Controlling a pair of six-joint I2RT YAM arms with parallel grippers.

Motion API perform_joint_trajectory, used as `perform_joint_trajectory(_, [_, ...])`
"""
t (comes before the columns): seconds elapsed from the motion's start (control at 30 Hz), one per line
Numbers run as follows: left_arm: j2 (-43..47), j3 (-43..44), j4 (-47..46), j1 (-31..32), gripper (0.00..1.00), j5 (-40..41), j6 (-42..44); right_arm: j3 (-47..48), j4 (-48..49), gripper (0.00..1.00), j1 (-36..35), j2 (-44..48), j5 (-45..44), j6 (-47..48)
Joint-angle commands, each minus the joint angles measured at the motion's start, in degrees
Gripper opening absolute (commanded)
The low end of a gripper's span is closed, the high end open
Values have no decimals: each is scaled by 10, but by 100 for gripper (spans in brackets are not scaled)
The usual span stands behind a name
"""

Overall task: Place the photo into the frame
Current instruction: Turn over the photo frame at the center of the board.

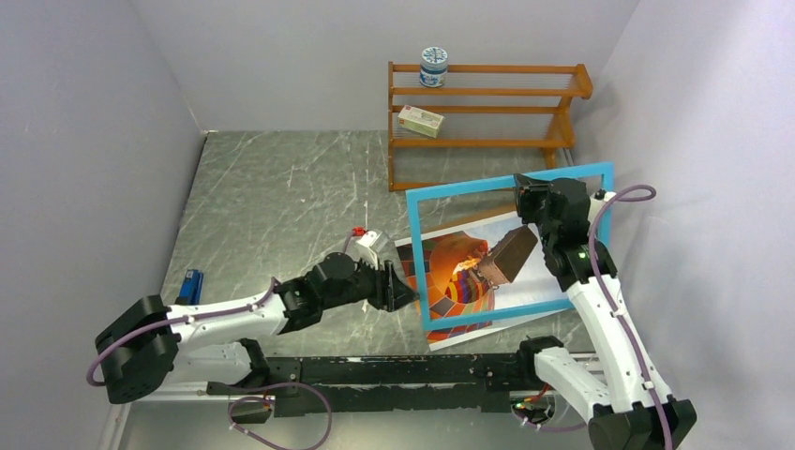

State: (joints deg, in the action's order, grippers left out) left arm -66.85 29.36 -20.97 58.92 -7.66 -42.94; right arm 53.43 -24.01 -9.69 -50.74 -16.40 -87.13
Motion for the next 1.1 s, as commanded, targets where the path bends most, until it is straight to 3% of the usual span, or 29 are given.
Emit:
perform_joint_trajectory(0.0, [31,4,28,0,61,35,30,29,43,6,3,27,18,6])
perform_joint_trajectory(0.3, [76,87,124,-3,91,150,72,23,51,7,3,48,64,18])
perform_joint_trajectory(0.5, [31,152,142,-73,93,87,88,19,48,8,3,65,86,24])
perform_joint_trajectory(0.67, [5,152,70,-110,85,-12,102,8,47,8,3,71,106,19])
perform_joint_trajectory(0.93, [-12,127,-35,-132,70,-82,107,6,53,9,3,61,149,10])
perform_joint_trajectory(1.0, [-18,122,-74,-132,60,-111,106,6,52,9,2,54,158,12])
perform_joint_trajectory(1.07, [-25,127,-82,-133,41,-133,110,1,49,9,3,48,161,13])
